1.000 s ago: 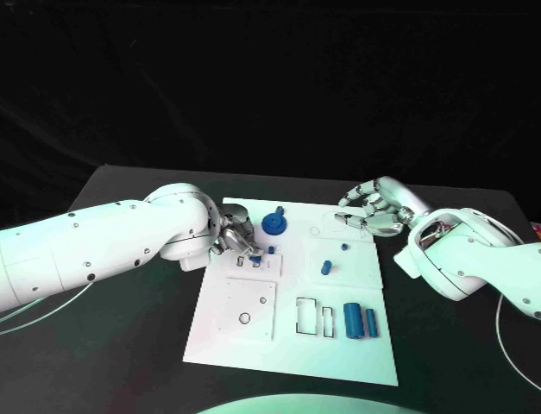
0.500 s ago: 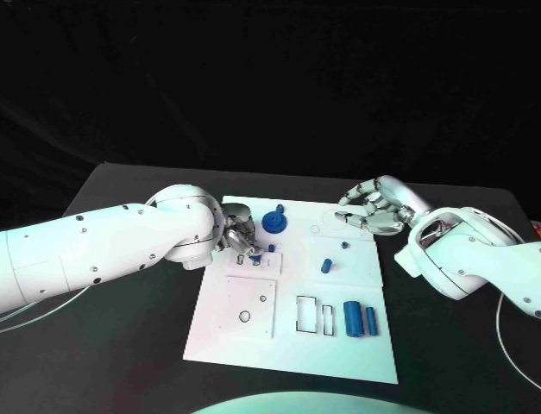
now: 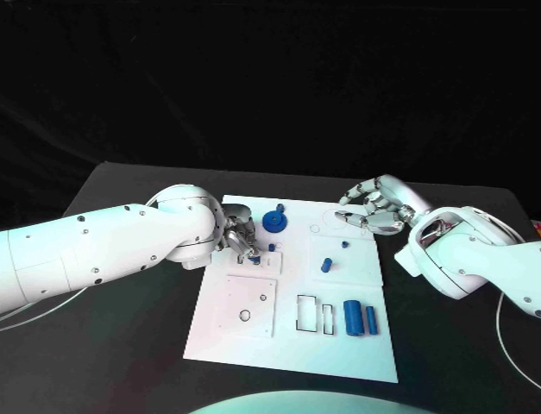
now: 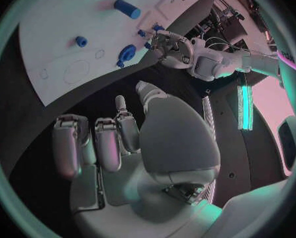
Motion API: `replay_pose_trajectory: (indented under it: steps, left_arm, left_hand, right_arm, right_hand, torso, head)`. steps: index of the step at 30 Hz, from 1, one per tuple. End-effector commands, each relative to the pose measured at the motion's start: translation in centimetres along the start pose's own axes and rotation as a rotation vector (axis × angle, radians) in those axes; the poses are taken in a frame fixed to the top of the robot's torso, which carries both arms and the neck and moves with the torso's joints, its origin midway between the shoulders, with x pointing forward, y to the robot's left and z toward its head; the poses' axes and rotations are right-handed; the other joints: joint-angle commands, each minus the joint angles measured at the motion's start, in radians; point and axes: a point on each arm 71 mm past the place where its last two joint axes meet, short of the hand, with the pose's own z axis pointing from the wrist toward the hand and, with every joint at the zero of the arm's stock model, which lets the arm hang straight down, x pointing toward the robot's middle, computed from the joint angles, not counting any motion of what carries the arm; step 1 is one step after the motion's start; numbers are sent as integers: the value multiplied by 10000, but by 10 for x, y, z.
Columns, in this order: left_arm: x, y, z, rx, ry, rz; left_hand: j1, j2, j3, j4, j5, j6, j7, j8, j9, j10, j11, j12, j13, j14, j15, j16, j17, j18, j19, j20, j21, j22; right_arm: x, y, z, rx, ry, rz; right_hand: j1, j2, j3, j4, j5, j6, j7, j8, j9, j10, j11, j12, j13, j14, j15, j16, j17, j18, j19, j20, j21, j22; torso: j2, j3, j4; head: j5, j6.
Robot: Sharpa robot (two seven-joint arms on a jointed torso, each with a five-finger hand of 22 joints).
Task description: Assemble the parts on the task board
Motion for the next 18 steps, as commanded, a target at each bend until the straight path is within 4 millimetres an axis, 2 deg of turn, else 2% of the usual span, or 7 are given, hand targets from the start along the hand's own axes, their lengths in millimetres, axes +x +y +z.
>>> replay_pose_trajectory:
  steps: [1, 18]
  left_arm:
    - [2, -2, 1, 7, 142, 251]
    - [6, -2, 3, -9, 419, 418]
  left_hand:
    - [-76, -30, 2090, -2042, 72, 206, -107, 31, 1338, 59, -15, 42, 5, 471, -56, 61, 453, -205, 56, -27, 40, 8]
    - [-132, -34, 2125, -2092, 90, 224, -120, 29, 1356, 74, -28, 42, 13, 472, -65, 59, 454, -210, 73, -35, 52, 34]
  right_arm:
    - [2, 1, 0, -91, 114, -91]
    - [3, -1, 0, -64, 156, -85]
  right_hand:
    - [12, 121, -47, 20, 27, 47, 1, 54, 12, -57, 15, -53, 533, 674, -1, -33, 1031, 73, 370, -13, -53, 2100]
    - [-3, 138, -54, 19, 49, 42, -1, 63, 15, -57, 14, -56, 531, 673, -4, -38, 1033, 74, 370, -16, -61, 2098]
  torso:
    - [3, 0, 1]
    - [1, -3, 0]
  head:
    - [-3, 18]
    - [10, -4]
